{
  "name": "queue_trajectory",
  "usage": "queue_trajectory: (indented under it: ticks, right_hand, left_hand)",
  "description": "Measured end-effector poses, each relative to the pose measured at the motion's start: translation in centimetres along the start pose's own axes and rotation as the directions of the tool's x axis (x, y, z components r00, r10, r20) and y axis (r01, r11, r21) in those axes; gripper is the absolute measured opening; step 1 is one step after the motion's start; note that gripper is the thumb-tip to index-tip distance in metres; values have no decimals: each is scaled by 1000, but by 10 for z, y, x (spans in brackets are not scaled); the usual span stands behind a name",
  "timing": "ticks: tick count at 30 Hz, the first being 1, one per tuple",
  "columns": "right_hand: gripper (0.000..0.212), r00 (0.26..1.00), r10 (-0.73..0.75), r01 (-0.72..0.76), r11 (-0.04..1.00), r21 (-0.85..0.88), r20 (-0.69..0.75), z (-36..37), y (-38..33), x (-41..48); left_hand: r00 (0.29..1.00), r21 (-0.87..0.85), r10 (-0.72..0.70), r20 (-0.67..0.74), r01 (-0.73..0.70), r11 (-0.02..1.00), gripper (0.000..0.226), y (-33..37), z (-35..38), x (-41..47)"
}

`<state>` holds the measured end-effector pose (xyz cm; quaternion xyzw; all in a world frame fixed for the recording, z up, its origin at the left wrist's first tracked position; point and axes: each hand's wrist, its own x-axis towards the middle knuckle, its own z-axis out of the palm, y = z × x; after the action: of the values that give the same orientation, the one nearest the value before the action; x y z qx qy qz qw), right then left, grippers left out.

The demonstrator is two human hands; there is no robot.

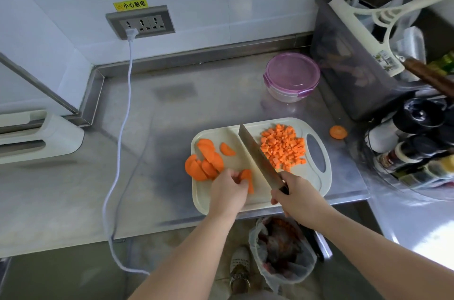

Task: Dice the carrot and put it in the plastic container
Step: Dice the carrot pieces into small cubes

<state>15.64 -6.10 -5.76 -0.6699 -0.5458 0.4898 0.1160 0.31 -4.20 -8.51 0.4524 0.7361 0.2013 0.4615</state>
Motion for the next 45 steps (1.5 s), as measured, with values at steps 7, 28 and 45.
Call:
queue_trajectory:
  ticks: [7,28,45]
  right_hand:
    - [21,998,-32,31,999,-12,-62,21,13,-7]
    - [22,993,-104,97,990,-101,-61,24,15,-1]
    - [3,992,-117,111,986,-125,-42,4,12,1]
  left_hand:
    - [981,318,194,3,-185,930,32,-1,-2,-6]
    - [992,62,92,-88,-87,994,35,13,12,12]
    - [903,558,429,-20,-346,755,33,25,-20,39]
